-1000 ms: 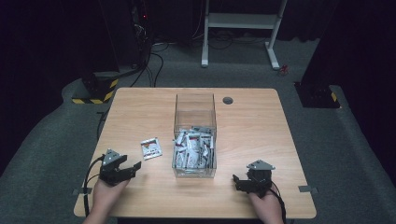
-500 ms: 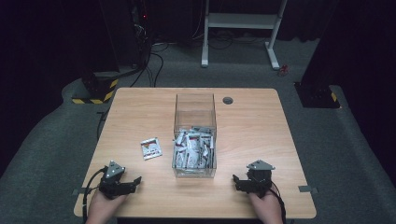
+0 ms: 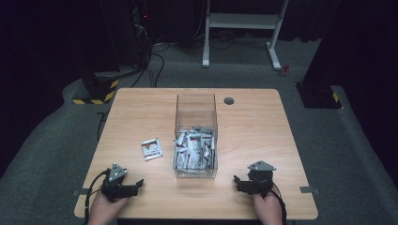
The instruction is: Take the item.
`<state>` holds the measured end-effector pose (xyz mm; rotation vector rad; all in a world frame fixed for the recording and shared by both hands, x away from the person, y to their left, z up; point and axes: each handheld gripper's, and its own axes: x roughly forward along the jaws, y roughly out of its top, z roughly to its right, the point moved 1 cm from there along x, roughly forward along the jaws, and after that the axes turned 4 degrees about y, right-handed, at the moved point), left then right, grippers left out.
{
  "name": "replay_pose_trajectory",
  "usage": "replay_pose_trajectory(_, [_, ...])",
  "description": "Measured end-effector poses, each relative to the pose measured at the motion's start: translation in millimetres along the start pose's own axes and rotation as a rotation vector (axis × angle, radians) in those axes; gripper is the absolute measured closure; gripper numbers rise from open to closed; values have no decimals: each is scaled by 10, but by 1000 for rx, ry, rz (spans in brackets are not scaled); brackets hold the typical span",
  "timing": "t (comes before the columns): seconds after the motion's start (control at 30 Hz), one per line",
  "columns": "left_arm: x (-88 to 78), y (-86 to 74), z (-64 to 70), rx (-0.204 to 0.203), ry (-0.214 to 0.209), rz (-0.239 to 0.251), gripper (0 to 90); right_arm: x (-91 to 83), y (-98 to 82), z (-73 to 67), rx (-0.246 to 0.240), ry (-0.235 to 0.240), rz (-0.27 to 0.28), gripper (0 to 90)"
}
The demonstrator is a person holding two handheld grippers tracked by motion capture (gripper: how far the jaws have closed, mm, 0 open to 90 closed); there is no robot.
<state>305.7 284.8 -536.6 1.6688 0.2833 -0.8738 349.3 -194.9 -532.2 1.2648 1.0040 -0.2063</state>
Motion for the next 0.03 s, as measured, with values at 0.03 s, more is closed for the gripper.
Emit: replay_pose_trajectory(0.03, [-2, 0, -2, 3, -1, -2, 155, 2, 2, -2, 0, -4, 2, 78])
